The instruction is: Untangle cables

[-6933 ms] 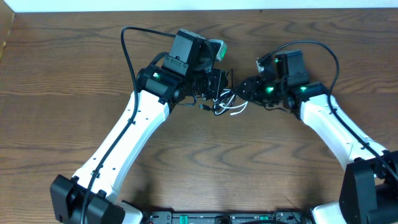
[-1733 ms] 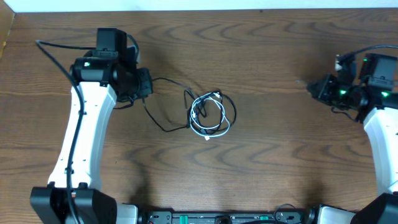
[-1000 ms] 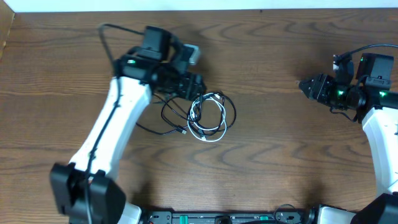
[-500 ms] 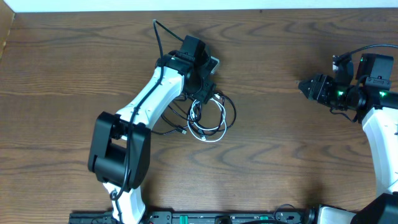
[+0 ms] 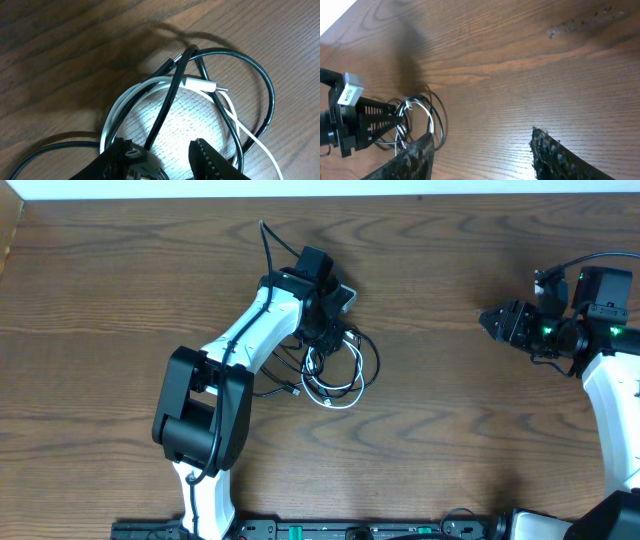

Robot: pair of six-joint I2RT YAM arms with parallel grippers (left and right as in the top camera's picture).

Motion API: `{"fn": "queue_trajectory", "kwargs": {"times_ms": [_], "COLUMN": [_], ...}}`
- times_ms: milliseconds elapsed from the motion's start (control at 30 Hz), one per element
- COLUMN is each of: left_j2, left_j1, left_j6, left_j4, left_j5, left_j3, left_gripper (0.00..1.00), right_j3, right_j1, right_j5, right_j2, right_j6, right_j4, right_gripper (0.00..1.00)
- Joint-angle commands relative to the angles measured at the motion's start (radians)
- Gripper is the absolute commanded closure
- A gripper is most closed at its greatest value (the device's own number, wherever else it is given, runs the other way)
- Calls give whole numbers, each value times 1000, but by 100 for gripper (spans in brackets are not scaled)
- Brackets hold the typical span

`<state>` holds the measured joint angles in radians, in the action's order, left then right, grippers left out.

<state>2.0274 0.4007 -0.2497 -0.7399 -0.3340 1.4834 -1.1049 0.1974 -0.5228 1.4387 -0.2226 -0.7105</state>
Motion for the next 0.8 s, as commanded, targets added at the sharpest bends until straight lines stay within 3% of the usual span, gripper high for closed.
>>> {"fn": "queue_trajectory", "kwargs": {"times_ms": [0, 133, 267, 433, 600, 767], "left_j2": [34, 67, 53, -51, -241, -402], "left_j1": [5, 8, 10, 10, 10, 11], "left_j6": [-19, -19, 49, 158, 197, 324], "left_j4": [-6, -5, -8, -24, -1, 11], "left_j5": [13, 13, 13, -18, -151, -156], "left_j3": [9, 9, 18, 80, 109, 109], "left_gripper": [58, 64, 92, 92, 93, 93], "right_j3": [-3, -3, -3, -3, -3, -3], "right_j1": [-3, -3, -3, -3, -8, -61], "right_j5": [1, 1, 0, -4, -72, -184], "right_j2": [-5, -5, -5, -5, -5, -5], "right_j6": [15, 16, 14, 14, 15, 31], "right_j4": [-3, -8, -8, -6, 16, 77], "right_gripper": [41, 41, 40, 40, 37, 36]}}
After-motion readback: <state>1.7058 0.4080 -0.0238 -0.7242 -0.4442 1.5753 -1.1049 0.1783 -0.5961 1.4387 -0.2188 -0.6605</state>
